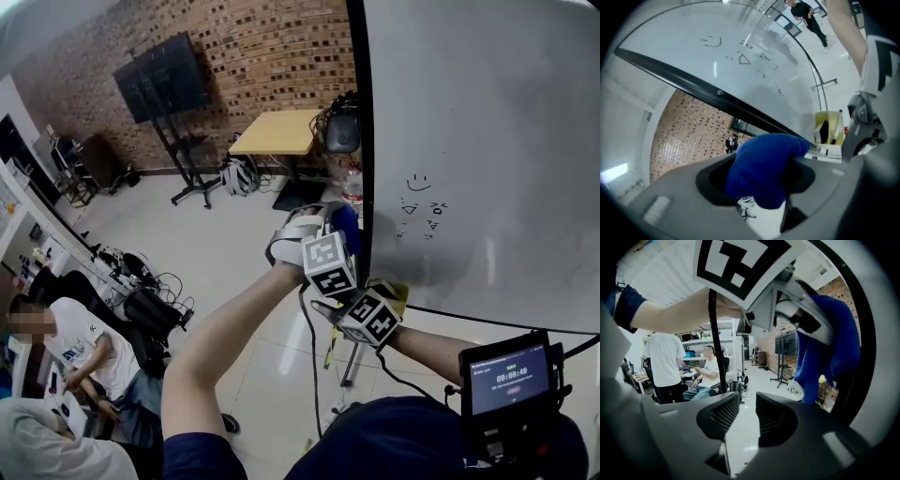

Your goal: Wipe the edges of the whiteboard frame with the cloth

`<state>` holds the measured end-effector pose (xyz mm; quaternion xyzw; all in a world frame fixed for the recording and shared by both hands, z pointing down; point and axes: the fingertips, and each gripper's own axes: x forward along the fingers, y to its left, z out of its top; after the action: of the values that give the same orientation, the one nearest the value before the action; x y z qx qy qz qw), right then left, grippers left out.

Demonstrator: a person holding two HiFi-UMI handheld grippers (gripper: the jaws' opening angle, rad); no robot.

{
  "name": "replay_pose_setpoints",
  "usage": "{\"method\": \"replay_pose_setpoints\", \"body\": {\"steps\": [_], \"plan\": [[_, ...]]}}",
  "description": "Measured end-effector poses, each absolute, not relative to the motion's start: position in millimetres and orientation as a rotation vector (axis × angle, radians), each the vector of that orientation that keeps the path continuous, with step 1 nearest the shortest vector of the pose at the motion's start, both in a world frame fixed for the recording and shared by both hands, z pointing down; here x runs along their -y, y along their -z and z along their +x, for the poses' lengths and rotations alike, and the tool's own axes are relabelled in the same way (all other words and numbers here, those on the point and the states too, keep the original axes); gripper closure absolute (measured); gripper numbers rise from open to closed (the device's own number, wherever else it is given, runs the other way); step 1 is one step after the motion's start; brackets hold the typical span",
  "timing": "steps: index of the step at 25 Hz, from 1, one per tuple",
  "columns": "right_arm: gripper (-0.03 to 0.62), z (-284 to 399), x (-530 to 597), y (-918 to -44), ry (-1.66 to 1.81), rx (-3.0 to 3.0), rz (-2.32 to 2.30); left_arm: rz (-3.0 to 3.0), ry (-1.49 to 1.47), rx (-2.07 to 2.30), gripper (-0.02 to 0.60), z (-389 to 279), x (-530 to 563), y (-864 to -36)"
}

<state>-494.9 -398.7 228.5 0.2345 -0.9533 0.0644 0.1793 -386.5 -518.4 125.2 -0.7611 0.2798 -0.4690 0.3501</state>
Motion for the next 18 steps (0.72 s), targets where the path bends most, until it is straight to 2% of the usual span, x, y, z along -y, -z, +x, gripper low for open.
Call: {"method": "replay_pose_setpoints", "body": {"steps": [3,9,18], "plan": [[0.482,-497,402,-216,-0.149,2.706,0.678,-1.991,1.15,-0.73,0.336,-375,513,-97],[0.487,-493,418,-208,-0.142,2.675,0.756,-1.939,1.144,-0.71,0.336,-369,512,-91],[0.49,-489,445,-166,-0.035,2.657,0.803,-1.89,1.059,-0.778,0.336,-365,522,-21]]}}
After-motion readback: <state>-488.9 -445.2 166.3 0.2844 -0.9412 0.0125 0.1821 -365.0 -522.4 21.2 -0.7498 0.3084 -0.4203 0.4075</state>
